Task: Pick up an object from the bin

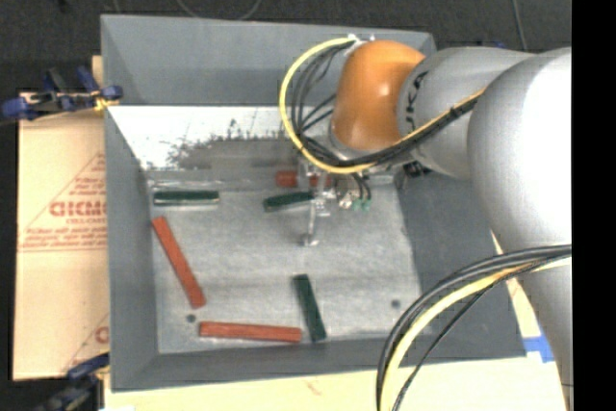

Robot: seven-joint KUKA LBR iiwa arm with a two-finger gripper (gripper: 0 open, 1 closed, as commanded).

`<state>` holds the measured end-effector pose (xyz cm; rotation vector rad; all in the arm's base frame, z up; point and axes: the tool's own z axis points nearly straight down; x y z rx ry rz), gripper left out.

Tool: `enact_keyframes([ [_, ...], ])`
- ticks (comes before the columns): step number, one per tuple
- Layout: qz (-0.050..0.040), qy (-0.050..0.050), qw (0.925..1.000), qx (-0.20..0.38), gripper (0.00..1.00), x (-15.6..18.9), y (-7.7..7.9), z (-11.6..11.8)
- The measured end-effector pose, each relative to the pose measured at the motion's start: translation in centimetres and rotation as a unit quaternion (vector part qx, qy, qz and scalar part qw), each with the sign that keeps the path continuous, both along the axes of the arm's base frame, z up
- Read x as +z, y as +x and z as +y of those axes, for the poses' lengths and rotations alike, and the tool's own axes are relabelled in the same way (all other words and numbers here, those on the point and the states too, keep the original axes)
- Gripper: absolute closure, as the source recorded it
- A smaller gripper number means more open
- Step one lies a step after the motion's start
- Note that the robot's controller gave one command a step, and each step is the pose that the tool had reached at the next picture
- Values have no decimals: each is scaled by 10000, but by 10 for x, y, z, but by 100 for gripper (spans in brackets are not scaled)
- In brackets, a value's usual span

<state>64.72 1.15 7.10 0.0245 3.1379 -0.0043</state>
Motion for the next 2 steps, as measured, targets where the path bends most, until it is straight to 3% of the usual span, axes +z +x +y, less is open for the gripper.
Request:
enact_keyframes([
  [1, -33, 1, 10000, 4, 100, 2, 2, 0],
  [2, -52, 3, 9989, 470, 100, 136, -21, 7],
])
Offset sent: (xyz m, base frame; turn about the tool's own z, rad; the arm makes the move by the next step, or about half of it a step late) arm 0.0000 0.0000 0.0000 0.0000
